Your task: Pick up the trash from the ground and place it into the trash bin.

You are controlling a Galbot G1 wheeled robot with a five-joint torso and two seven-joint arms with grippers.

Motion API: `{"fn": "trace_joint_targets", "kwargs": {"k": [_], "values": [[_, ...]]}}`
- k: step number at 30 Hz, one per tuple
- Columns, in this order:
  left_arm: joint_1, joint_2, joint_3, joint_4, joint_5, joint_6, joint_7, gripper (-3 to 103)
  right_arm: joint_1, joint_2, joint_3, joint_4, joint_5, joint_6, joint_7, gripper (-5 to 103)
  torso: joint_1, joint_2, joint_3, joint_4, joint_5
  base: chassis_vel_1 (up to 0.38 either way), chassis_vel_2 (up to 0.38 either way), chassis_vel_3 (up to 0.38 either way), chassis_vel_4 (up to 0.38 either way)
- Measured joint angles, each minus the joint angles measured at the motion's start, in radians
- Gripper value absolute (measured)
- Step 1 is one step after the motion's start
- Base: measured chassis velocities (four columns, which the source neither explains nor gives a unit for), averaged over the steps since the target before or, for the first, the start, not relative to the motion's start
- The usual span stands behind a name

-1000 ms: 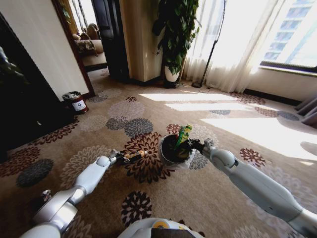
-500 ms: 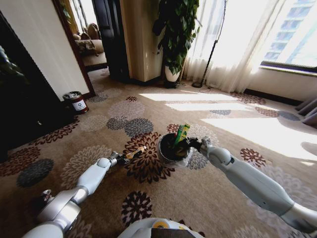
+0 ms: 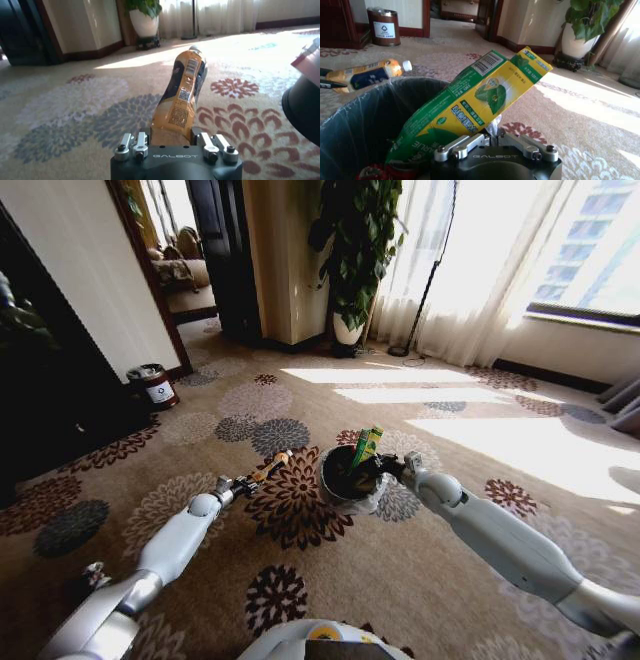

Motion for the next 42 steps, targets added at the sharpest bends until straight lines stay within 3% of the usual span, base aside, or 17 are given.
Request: {"fn": "trace_joint_targets", "kwargs": {"k": [1, 2, 4, 5, 7, 10, 16, 27, 32, 37, 42], "values": [[0.006, 0.021, -0.007, -0.085, -0.025, -0.005, -0.048, 45, -0.001, -0.001, 0.009, 0.007, 0.001, -0.035, 0.0, 3, 0.0, 0.0, 0.0, 0.0006, 0.0003, 0.0, 0.0, 0.0, 0.0], [0.006, 0.021, -0.007, -0.085, -0.025, -0.005, -0.048, 45, -0.001, -0.001, 0.009, 0.007, 0.001, -0.035, 0.0, 3, 0.0, 0.0, 0.0, 0.0006, 0.0003, 0.0, 0.0, 0.0, 0.0], [0.004, 0.034, 0.009, -0.217, -0.068, 0.017, -0.133, 45, -0.007, -0.004, 0.014, 0.035, 0.004, -0.077, 0.0, 3, 0.0, 0.0, 0.0, 0.0006, 0.0005, 0.0, 0.0, 0.0, 0.0], [-0.005, 0.024, 0.03, -0.29, -0.084, 0.019, -0.179, 45, -0.009, 0.0, 0.014, 0.052, 0.018, -0.096, 0.0, 3, 0.0, 0.0, 0.0, 0.0001, 0.0003, 0.0, 0.0, 0.0, 0.0], [-0.01, 0.015, 0.041, -0.323, -0.087, 0.015, -0.201, 45, -0.009, 0.006, 0.014, 0.062, 0.031, -0.112, 0.0, 3, 0.0, 0.0, 0.0, -0.0004, 0.0001, 0.0, 0.0, 0.0, 0.0], [-0.021, -0.041, 0.113, -0.492, -0.103, 0.037, -0.309, 45, 0.009, 0.042, -0.012, 0.088, 0.099, -0.177, 0.0, 3, 0.0, 0.0, 0.0, -0.0005, 0.0004, 0.0, 0.0, 0.0, 0.0], [-0.017, -0.078, 0.221, -0.652, -0.127, 0.069, -0.383, 45, 0.074, 0.107, -0.064, 0.081, 0.2, -0.217, 0.0, 3, 0.0, 0.0, 0.0, 0.0006, 0.0004, 0.0, 0.0, 0.0, 0.0], [0.038, -0.089, 0.267, -0.703, -0.133, 0.061, -0.413, 45, 0.217, 0.166, -0.125, 0.017, 0.25, -0.245, 0.0, 3, 0.0, 0.0, 0.0, 0.0002, 0.0002, 0.0, 0.0, 0.0, 0.0], [0.063, -0.096, 0.279, -0.72, -0.119, 0.059, -0.483, 45, 0.27, 0.177, -0.151, -0.019, 0.25, -0.245, -0.001, 3, 0.0, 0.0, 0.0, 0.0002, 0.0001, 0.0, 0.0, 0.0, 0.0], [0.076, -0.077, 0.275, -0.748, -0.103, 0.104, -0.556, 45, 0.288, 0.182, -0.153, -0.059, 0.237, -0.236, -0.001, 3, 0.0, 0.0, 0.0, 0.0001, 0.0003, 0.0, 0.0, 0.0, 0.0], [0.095, -0.061, 0.271, -0.775, -0.106, 0.134, -0.573, 43, 0.314, 0.183, -0.149, -0.094, 0.231, -0.228, -0.001, 3, 0.0, 0.0, 0.0, 0.0, 0.0001, 0.0, 0.0, 0.0, 0.0]]}}
